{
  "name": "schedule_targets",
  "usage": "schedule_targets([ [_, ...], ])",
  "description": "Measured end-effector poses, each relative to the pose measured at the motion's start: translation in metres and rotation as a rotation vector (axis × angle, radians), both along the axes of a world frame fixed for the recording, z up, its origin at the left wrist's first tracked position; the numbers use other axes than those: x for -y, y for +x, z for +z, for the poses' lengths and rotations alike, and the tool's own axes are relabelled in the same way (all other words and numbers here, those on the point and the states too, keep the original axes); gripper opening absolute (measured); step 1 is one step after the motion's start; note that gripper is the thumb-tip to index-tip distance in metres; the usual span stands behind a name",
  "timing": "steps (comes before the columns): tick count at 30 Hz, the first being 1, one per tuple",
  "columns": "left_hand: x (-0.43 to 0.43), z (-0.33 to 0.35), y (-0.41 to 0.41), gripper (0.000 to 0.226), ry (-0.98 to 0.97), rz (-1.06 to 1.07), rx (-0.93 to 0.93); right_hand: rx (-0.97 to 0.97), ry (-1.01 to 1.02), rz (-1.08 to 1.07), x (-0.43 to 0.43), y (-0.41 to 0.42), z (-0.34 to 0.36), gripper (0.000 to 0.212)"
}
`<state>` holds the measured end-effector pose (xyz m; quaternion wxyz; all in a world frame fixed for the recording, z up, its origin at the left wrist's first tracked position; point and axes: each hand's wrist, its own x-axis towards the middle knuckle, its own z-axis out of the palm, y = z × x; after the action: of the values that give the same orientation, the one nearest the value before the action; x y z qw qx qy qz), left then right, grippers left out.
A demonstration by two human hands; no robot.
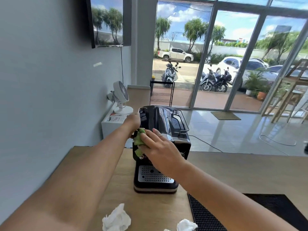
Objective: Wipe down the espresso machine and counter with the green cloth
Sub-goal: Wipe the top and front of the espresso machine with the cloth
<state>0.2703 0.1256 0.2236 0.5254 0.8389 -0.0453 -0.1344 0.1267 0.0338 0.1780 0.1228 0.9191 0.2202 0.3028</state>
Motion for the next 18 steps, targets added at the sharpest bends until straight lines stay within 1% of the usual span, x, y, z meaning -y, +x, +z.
schedule_targets([
  [3, 0.001, -0.007, 0.009, 0.055, -0.031, -0.01, -0.029, 0.019, 0.114, -0.013, 0.023, -0.015, 0.004, 0.03],
  [7, 0.0, -0.007, 0.007, 0.055, -0.036, -0.001, -0.028, 0.02, 0.332, -0.117, 0.063, -0.036, -0.002, 0.045],
  [8, 0.0, -0.004, 0.002, 0.05, -0.036, -0.005, -0.02, 0.038, 0.351, -0.12, 0.071, -0.042, -0.006, 0.046],
  [10, -0.001, -0.001, -0.002, 0.045, -0.025, -0.003, 0.005, 0.081, 0.319, -0.089, 0.081, -0.051, -0.012, 0.045],
  [12, -0.001, 0.0, -0.004, 0.048, -0.036, 0.006, -0.004, 0.091, 0.288, -0.097, 0.087, -0.059, -0.012, 0.047],
  [13, -0.002, 0.001, -0.005, 0.051, -0.039, 0.014, -0.008, 0.076, 0.281, -0.128, 0.089, -0.063, -0.01, 0.05],
  [15, -0.001, 0.0, -0.004, 0.052, -0.033, 0.014, -0.01, -0.016, 0.29, -0.267, 0.09, -0.07, 0.001, 0.058],
  [16, -0.001, -0.002, -0.002, 0.051, -0.027, 0.008, -0.006, -0.087, 0.314, -0.357, 0.092, -0.072, 0.009, 0.058],
  [18, -0.001, -0.001, -0.002, 0.048, -0.015, -0.006, 0.006, -0.259, 0.377, -0.532, 0.098, -0.074, 0.032, 0.049],
])
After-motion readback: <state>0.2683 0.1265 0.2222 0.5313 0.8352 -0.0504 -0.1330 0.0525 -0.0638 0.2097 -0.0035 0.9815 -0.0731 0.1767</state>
